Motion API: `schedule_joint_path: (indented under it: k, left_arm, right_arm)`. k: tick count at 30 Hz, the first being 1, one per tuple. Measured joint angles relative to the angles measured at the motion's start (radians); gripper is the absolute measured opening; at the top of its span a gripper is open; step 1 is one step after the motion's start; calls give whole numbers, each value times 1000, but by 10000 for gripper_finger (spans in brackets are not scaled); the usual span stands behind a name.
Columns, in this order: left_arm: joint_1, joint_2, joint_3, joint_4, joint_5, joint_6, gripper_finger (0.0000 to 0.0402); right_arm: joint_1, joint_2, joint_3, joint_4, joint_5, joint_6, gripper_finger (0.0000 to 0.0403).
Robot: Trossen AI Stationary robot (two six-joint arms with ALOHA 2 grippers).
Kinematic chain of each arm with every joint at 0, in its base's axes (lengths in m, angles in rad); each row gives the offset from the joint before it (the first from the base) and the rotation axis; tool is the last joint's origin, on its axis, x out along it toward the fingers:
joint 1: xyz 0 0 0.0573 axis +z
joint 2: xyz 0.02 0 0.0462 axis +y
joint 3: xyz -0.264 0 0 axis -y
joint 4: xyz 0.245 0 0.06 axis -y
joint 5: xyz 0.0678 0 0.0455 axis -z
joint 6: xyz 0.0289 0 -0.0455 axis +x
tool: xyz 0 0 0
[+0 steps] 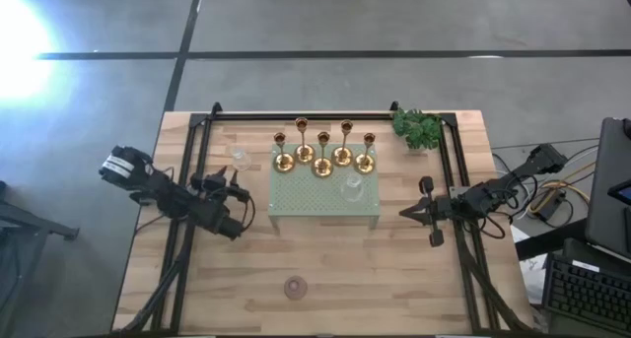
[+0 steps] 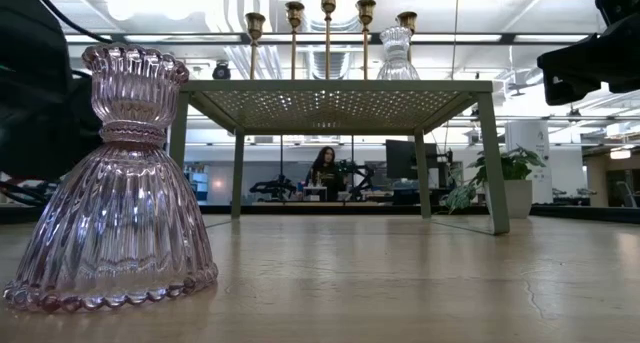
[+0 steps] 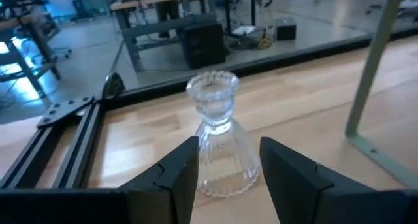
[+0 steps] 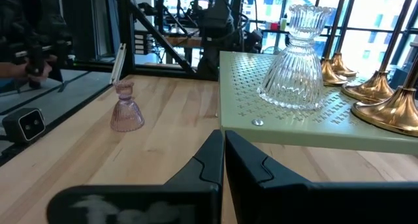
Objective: Pick & Place candle stick holders
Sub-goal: Put the white crystal glass candle holder on the shelf
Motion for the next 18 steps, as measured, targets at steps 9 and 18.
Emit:
schedule_joint_path:
  k: [9, 18]
  left_arm:
    - [64, 0, -9, 184, 68, 185, 170]
    - [170, 0, 1, 202, 75, 237, 240]
  right_arm:
    - [0, 0, 0, 0, 0, 0, 9]
    - [0, 0, 0, 0, 0, 0, 8]
